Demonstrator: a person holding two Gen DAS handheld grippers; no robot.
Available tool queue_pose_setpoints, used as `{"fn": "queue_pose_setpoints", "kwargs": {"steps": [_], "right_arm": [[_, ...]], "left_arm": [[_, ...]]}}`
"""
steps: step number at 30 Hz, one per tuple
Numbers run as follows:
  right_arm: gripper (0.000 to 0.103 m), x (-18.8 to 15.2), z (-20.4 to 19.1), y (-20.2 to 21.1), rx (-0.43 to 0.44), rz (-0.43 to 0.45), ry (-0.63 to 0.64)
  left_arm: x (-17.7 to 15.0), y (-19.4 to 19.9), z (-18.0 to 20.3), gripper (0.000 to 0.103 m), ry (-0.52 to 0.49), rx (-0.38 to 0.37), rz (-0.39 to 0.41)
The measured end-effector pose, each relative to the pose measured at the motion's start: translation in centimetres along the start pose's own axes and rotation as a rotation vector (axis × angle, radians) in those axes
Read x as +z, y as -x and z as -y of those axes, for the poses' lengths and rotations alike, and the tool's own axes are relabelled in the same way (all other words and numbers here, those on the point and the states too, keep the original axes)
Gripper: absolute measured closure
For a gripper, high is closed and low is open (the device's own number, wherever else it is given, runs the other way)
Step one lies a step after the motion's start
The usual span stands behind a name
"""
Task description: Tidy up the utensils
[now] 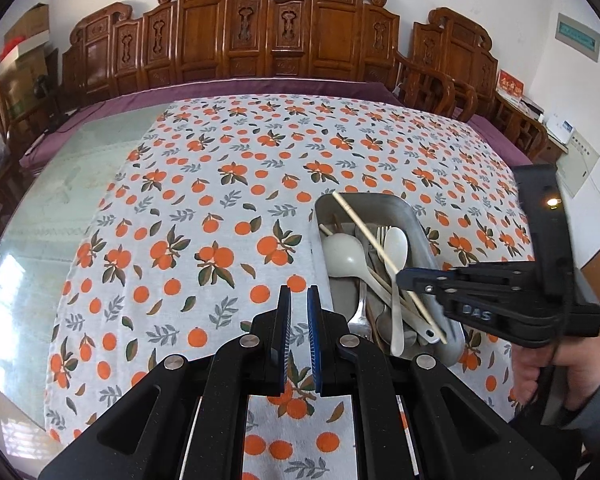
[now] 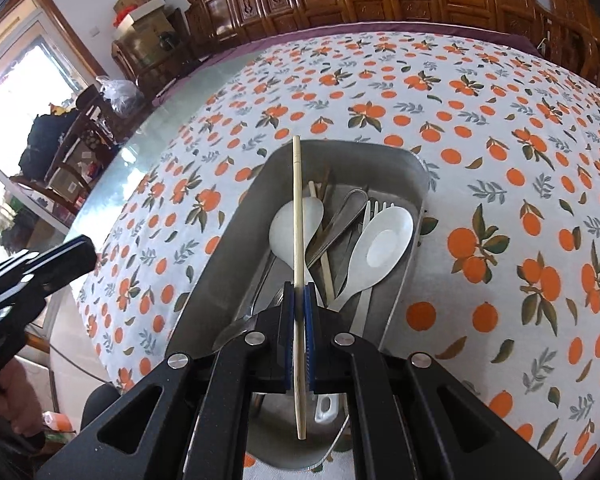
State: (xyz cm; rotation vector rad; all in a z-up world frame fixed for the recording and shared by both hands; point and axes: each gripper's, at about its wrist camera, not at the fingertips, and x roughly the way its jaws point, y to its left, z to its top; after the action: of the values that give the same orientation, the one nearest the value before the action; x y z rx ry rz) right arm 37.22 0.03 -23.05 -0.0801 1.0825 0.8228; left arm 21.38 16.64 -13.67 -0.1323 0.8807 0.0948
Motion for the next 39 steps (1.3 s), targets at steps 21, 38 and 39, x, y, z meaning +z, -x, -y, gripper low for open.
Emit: {"fn": "queue_pose_setpoints", "kwargs": {"steps": [21,38,39], "right_arm": [[0.094,-1.1,-0.6,4.1,-0.005,0.090,0.059],[0.037,-8.0,1.3,18.7,-0.090,0.348,0.025],[0.032,-8.6,1.4,19.4,-0.104,0.362,0.019]], "left_arm": [[0.2,2.6,1.5,0.095,-0.011,0.000,0.037],[-1.5,8.4,7.6,0.012,-0.059,-0.004,0.166],[-1.9,8.7,8.0,0.012,-0.060,-0.007,0.169]]}}
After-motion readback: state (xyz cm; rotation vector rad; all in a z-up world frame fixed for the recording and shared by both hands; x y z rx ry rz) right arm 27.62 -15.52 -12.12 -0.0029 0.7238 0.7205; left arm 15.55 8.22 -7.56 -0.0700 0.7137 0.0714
